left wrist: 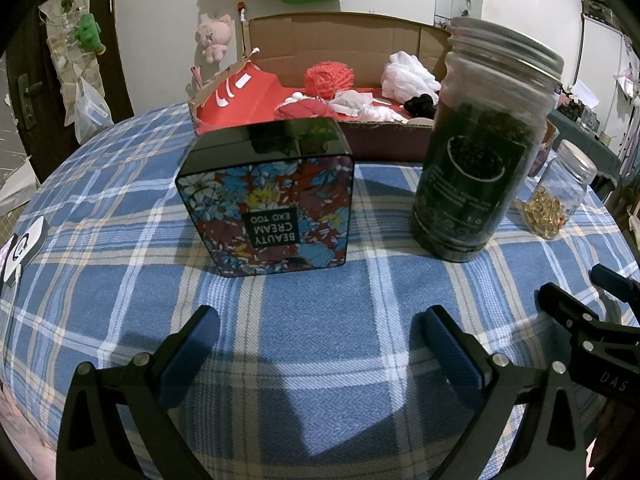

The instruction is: Organize soft objects

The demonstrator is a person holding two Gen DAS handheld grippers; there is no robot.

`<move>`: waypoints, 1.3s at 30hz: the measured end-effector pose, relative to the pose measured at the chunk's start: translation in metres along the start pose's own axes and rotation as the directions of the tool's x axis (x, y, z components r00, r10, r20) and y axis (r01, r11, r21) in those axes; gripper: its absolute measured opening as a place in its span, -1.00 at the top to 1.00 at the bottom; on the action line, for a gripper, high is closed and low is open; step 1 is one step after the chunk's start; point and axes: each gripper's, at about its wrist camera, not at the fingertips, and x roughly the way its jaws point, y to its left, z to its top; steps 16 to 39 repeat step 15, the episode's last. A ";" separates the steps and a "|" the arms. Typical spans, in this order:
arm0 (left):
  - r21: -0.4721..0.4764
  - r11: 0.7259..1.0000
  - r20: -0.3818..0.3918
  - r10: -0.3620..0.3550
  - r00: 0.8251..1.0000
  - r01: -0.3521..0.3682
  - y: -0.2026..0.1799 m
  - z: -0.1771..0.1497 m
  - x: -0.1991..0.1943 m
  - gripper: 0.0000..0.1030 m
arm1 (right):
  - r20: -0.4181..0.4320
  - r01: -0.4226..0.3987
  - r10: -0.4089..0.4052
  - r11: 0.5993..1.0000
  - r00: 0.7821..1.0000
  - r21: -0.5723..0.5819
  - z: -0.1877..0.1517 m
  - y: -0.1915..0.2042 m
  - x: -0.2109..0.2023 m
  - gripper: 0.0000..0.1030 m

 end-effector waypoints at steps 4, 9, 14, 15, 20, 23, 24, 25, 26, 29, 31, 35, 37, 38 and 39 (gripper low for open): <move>-0.001 1.000 -0.002 -0.002 1.000 0.002 0.000 0.000 0.000 -1.00 | 0.000 0.001 -0.001 1.000 1.000 0.000 0.000 0.000 0.000 -0.91; -0.002 1.000 -0.003 -0.003 1.000 0.003 0.000 0.000 0.001 -1.00 | 0.000 0.001 -0.001 1.000 1.000 0.000 0.000 0.000 0.000 -0.91; -0.003 1.000 -0.006 -0.006 1.000 0.006 0.000 0.000 0.002 -1.00 | -0.001 0.004 -0.004 1.000 1.000 0.002 0.000 -0.001 0.000 -0.91; -0.003 1.000 -0.006 -0.006 1.000 0.006 -0.001 0.000 0.002 -1.00 | -0.001 0.005 -0.005 1.000 1.000 0.002 0.000 -0.001 0.000 -0.92; -0.003 1.000 -0.006 -0.006 1.000 0.006 -0.001 0.000 0.002 -1.00 | -0.001 0.005 -0.005 1.000 1.000 0.002 0.000 -0.001 0.000 -0.92; -0.003 1.000 -0.006 -0.006 1.000 0.006 -0.001 0.000 0.002 -1.00 | -0.001 0.005 -0.005 1.000 1.000 0.002 0.000 -0.001 0.000 -0.92; -0.003 1.000 -0.006 -0.006 1.000 0.006 -0.001 0.000 0.002 -1.00 | -0.001 0.005 -0.005 1.000 1.000 0.002 0.000 -0.001 0.000 -0.92; -0.003 1.000 -0.006 -0.006 1.000 0.006 -0.001 0.000 0.002 -1.00 | -0.001 0.005 -0.005 1.000 1.000 0.002 0.000 -0.001 0.000 -0.92; -0.003 1.000 -0.006 -0.006 1.000 0.006 -0.001 0.000 0.002 -1.00 | -0.001 0.005 -0.005 1.000 1.000 0.002 0.000 -0.001 0.000 -0.92; -0.003 1.000 -0.006 -0.006 1.000 0.006 -0.001 0.000 0.002 -1.00 | -0.001 0.005 -0.005 1.000 1.000 0.002 0.000 -0.001 0.000 -0.92; -0.003 1.000 -0.006 -0.006 1.000 0.006 -0.001 0.000 0.002 -1.00 | -0.001 0.005 -0.005 1.000 1.000 0.002 0.000 -0.001 0.000 -0.92; -0.003 1.000 -0.006 -0.006 1.000 0.006 -0.001 0.000 0.002 -1.00 | -0.001 0.005 -0.005 1.000 1.000 0.002 0.000 -0.001 0.000 -0.92; -0.003 1.000 -0.006 -0.006 1.000 0.006 -0.001 0.000 0.002 -1.00 | -0.001 0.005 -0.005 1.000 1.000 0.002 0.000 -0.001 0.000 -0.92; -0.003 1.000 -0.006 -0.006 1.000 0.006 -0.001 0.000 0.002 -1.00 | -0.001 0.005 -0.005 1.000 1.000 0.002 0.000 -0.001 0.000 -0.92; -0.003 1.000 -0.006 -0.006 1.000 0.006 -0.001 0.000 0.002 -1.00 | -0.001 0.005 -0.005 1.000 1.000 0.002 0.000 -0.001 0.000 -0.92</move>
